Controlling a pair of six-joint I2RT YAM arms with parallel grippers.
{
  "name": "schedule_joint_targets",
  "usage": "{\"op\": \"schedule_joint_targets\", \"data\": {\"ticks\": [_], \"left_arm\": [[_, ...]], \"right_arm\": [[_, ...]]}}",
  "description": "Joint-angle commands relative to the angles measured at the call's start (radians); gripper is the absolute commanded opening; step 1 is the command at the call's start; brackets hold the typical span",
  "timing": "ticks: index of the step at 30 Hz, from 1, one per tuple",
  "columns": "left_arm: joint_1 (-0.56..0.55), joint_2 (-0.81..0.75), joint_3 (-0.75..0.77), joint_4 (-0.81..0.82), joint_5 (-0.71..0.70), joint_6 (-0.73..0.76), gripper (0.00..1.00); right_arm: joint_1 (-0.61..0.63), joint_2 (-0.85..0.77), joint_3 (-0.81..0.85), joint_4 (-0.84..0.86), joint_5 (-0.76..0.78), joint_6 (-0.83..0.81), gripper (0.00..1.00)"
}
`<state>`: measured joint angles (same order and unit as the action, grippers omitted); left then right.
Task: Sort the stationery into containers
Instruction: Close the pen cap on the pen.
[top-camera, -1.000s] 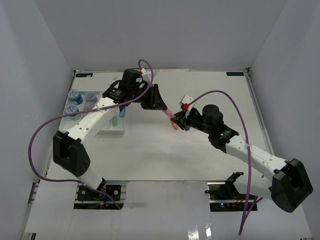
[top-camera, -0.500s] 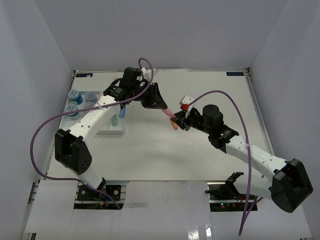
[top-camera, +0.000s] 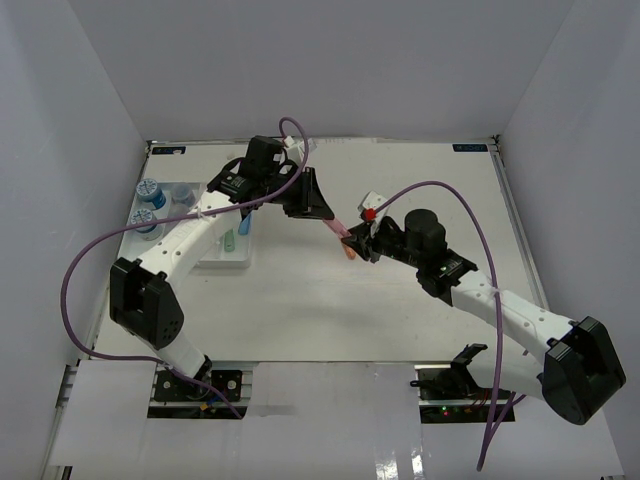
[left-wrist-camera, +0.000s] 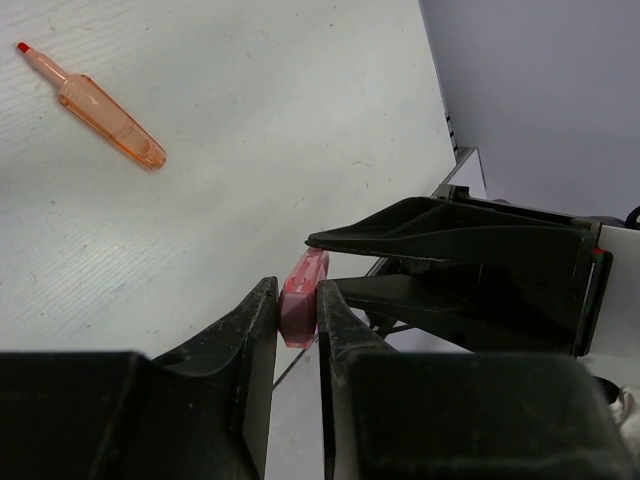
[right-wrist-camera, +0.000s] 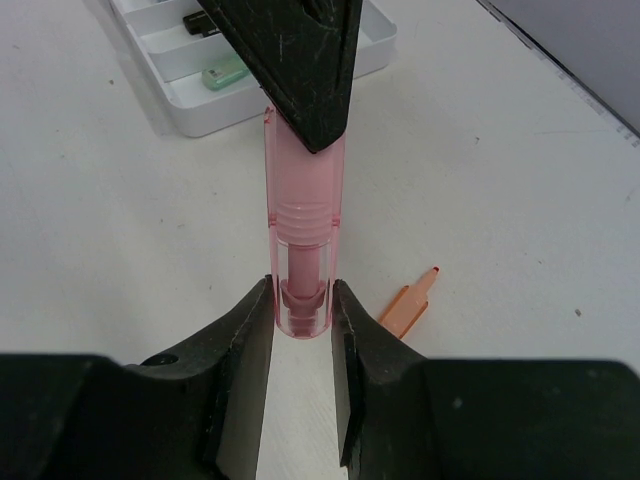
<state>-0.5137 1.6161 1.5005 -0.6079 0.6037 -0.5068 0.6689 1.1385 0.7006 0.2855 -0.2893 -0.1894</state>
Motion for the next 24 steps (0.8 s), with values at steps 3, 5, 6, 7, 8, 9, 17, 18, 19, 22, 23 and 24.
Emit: {"op": "schedule_joint_targets", "data": {"ticks": [3, 5, 6, 7, 8, 9, 17, 18, 19, 22, 23, 24], "left_arm": [[-0.014, 0.008, -0.054, -0.009, -0.010, 0.040, 0.26], [-0.019, 0.005, -0.069, -0.010, -0.016, 0.045, 0.26], [-0.022, 0.005, -0.080, -0.012, -0.022, 0.047, 0.26], [-0.023, 0.007, -0.085, -0.013, -0.024, 0.047, 0.26], [-0.031, 0.011, -0.089, -0.013, -0.024, 0.045, 0.26], [-0.035, 0.014, -0.094, -0.013, -0.024, 0.044, 0.26], [-0.069, 0.042, -0.108, 0.014, 0.008, 0.001, 0.25], [-0.071, 0.042, -0.111, 0.020, 0.014, -0.009, 0.25], [-0.071, 0.044, -0.111, 0.020, 0.016, -0.012, 0.25], [-0.078, 0.050, -0.112, 0.030, 0.019, -0.024, 0.25], [-0.081, 0.051, -0.115, 0.034, 0.021, -0.027, 0.25], [-0.083, 0.054, -0.118, 0.036, 0.024, -0.030, 0.25]], "right_arm": [[0.005, 0.004, 0.082, 0.044, -0.033, -0.019, 0.29], [0.005, 0.012, 0.100, 0.038, -0.036, -0.022, 0.29], [0.005, 0.015, 0.106, 0.035, -0.037, -0.027, 0.29], [0.005, 0.018, 0.117, 0.034, -0.039, -0.027, 0.29], [0.005, 0.027, 0.122, 0.034, -0.043, -0.028, 0.29], [0.005, 0.033, 0.128, 0.034, -0.047, -0.028, 0.29], [0.005, 0.072, 0.172, 0.044, -0.067, -0.028, 0.29], [0.005, 0.073, 0.180, 0.044, -0.067, -0.028, 0.29], [0.005, 0.076, 0.184, 0.046, -0.067, -0.031, 0.29], [0.005, 0.087, 0.195, 0.056, -0.073, -0.030, 0.29], [0.005, 0.090, 0.200, 0.060, -0.076, -0.027, 0.29], [0.005, 0.093, 0.209, 0.064, -0.077, -0.027, 0.29]]}}
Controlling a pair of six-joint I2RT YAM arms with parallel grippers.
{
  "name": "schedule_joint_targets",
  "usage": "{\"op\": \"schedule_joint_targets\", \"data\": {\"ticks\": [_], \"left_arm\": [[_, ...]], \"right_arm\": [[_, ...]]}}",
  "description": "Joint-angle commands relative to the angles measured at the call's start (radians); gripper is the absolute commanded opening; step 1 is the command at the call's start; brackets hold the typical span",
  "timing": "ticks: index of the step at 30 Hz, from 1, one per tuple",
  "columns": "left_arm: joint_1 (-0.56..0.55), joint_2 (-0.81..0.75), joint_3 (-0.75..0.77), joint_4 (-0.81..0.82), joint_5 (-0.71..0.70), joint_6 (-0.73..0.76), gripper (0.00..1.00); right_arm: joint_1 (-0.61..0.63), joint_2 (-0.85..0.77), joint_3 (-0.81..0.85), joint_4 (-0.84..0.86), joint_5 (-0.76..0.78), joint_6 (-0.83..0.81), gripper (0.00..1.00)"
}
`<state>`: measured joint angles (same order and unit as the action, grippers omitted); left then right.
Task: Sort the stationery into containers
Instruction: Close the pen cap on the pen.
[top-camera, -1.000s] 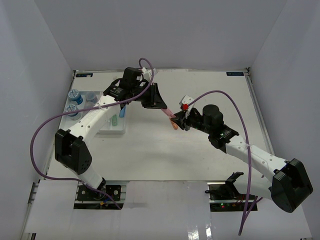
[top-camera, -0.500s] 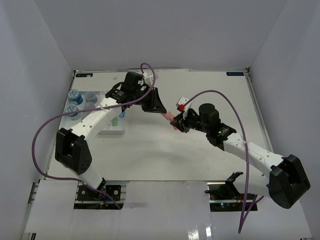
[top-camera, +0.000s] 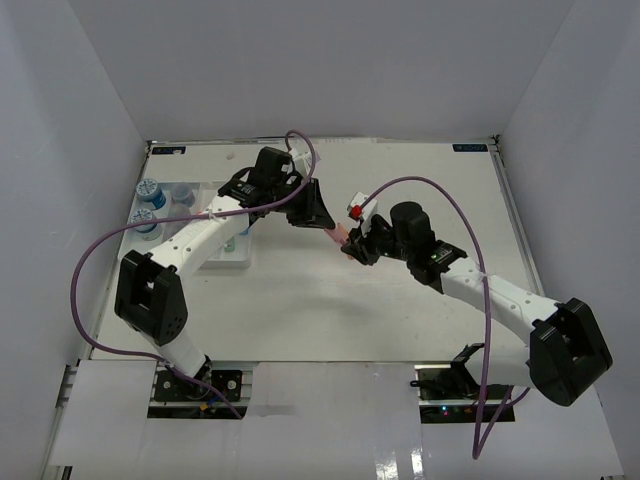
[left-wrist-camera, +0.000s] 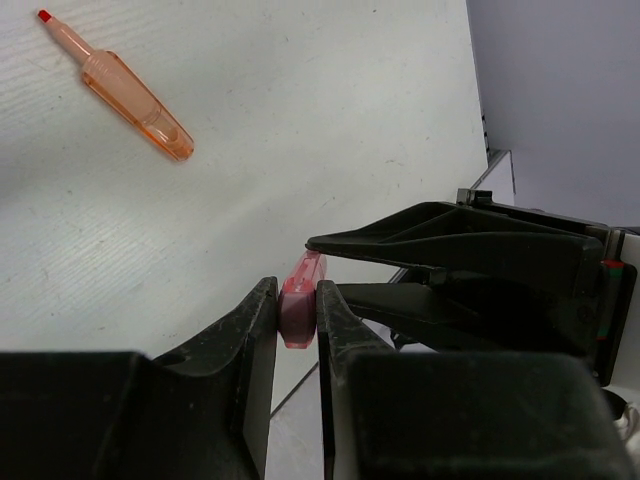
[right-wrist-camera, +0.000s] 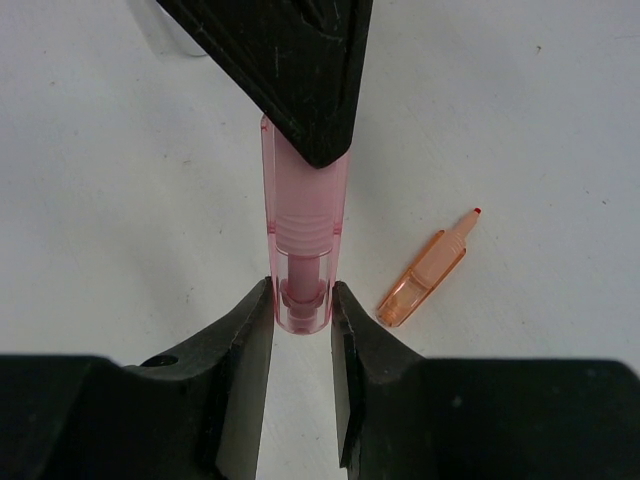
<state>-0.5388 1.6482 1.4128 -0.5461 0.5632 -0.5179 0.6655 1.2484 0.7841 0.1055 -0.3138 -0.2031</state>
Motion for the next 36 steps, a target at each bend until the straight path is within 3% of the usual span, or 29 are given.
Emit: {"op": "schedule_joint_targets", "data": {"ticks": [1, 9, 19, 30, 36], "left_arm": [[-0.058, 0.025, -0.034, -0.025, 0.067, -0.022, 0.25], [-0.053, -0.001, -0.047, 0.003, 0.015, -0.024, 0.18], [-0.041, -0.022, -0.162, 0.173, 0.086, -0.042, 0.14], [-0.021, -0.028, -0.209, 0.225, 0.079, -0.031, 0.13], [0.028, -0.045, -0.242, 0.302, 0.093, -0.044, 0.12]], "right_arm": [[0.008, -0.014, 0.132, 0.246, -0.054, -0.013, 0.29], [0.008, -0.015, 0.126, 0.220, -0.050, -0.019, 0.31], [0.009, -0.093, 0.069, 0.138, 0.008, -0.038, 0.36], [0.008, -0.125, 0.078, 0.062, 0.019, -0.048, 0.54], [0.005, -0.162, 0.061, -0.026, 0.102, -0.010, 0.64]]}}
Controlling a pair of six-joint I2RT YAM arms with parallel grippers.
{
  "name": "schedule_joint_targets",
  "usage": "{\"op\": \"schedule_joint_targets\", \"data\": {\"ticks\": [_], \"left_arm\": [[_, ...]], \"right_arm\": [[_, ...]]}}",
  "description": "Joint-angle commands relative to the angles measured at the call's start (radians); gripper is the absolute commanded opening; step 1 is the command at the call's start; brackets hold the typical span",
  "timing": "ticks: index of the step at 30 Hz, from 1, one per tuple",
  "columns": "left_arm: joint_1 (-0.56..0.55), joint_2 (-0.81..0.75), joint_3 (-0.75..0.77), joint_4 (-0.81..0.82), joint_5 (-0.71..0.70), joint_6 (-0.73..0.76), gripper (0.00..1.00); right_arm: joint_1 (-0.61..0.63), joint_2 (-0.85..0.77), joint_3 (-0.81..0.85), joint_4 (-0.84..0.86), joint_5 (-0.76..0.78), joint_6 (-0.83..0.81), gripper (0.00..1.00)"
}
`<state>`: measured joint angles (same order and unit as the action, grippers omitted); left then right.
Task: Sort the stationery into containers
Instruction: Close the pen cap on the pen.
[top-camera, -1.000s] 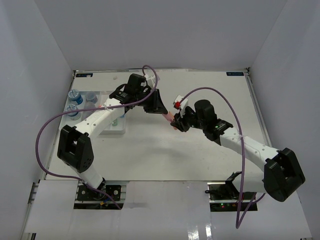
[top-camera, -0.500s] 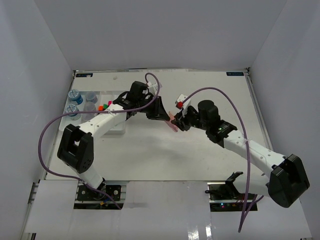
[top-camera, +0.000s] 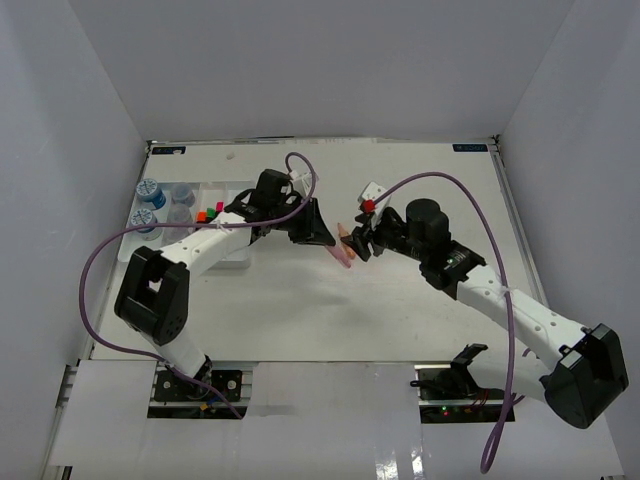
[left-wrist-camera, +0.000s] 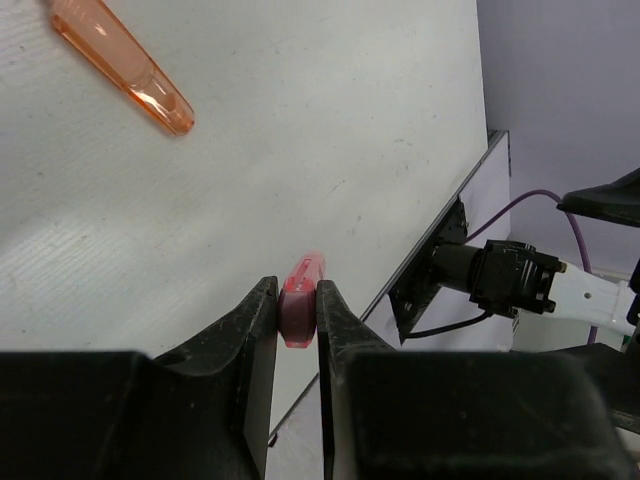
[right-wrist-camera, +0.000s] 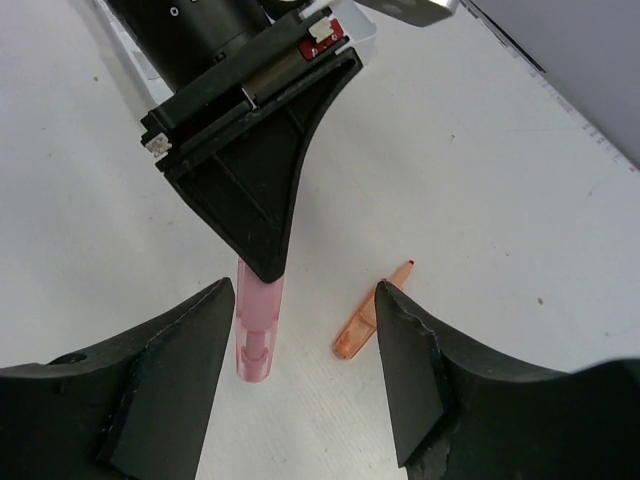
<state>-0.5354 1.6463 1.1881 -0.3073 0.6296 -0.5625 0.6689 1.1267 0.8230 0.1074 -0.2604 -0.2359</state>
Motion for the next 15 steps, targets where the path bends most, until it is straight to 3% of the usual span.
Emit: {"op": "schedule_joint_targets", "data": {"ticks": [1, 8, 15], "left_arm": [[0.031, -0.049, -0.019, 0.072, 0.028, -0.002, 0.12], [0.072, -0.089, 0.021, 0.086, 0.070, -0.002, 0.12], [0.072, -0.135, 0.061, 0.083, 0.104, -0.037, 0.13]], "right_arm": [[0.000, -0.047, 0.012, -0.056, 0.052, 0.030, 0.65], [-0.002, -0.074, -0.051, -0.156, 0.007, 0.037, 0.68], [0.000, -0.003, -0.055, -0.130, -0.063, 0.006, 0.68]]}}
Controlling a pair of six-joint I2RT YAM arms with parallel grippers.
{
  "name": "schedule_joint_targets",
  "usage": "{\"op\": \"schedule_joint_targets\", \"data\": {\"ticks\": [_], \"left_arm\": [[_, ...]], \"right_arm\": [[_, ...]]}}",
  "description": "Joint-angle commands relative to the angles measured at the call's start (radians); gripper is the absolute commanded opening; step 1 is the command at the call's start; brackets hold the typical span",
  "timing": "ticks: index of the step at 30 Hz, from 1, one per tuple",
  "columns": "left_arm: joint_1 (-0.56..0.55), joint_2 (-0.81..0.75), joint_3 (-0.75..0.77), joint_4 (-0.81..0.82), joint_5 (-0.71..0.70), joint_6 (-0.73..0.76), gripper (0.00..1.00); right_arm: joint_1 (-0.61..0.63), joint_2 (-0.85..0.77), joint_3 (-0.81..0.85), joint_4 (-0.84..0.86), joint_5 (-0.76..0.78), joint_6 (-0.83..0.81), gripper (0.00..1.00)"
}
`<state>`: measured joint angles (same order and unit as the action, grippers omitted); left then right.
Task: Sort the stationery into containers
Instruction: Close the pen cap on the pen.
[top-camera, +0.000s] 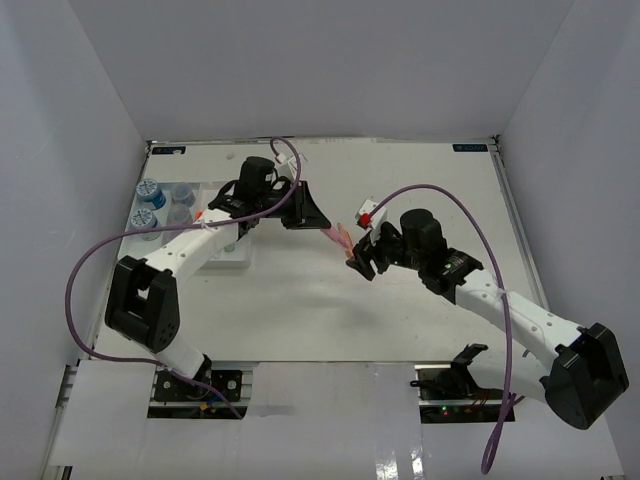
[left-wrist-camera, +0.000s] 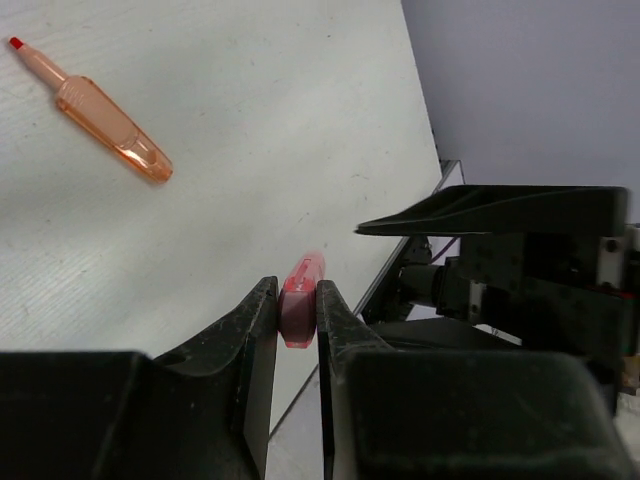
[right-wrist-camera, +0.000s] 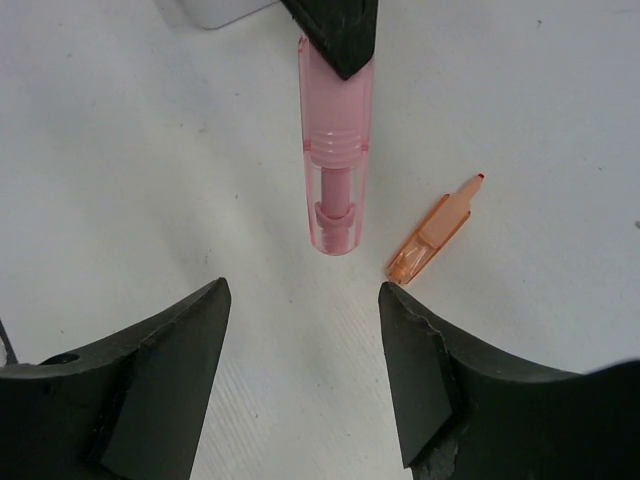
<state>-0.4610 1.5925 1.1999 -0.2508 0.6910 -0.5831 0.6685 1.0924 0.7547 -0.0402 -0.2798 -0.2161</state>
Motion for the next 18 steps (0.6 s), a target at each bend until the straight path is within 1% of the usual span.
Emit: {"op": "schedule_joint_targets", "data": {"ticks": [1, 6, 12, 15, 18], "left_arm": [[-0.002, -0.085, 0.052, 0.025, 0.047, -0.023, 0.13], [-0.002, -0.104, 0.066, 0.009, 0.056, -0.044, 0.14], [-0.002, -0.108, 0.053, -0.016, 0.071, -0.064, 0.14], [-0.002, -0.108, 0.056, -0.031, 0.062, -0.063, 0.14], [-0.002, -0.105, 0.058, -0.041, 0.050, -0.058, 0.14]], "right_arm": [[0.000, 0.046, 0.020, 0.022, -0.047, -0.016, 0.67], [0.002, 0.130, 0.058, 0.077, -0.042, -0.022, 0.66], [0.002, 0.184, 0.109, 0.123, -0.021, -0.028, 0.62], [0.000, 0.190, 0.121, 0.143, -0.016, -0.029, 0.60], [0.002, 0.184, 0.126, 0.157, -0.028, -0.029, 0.53]]}}
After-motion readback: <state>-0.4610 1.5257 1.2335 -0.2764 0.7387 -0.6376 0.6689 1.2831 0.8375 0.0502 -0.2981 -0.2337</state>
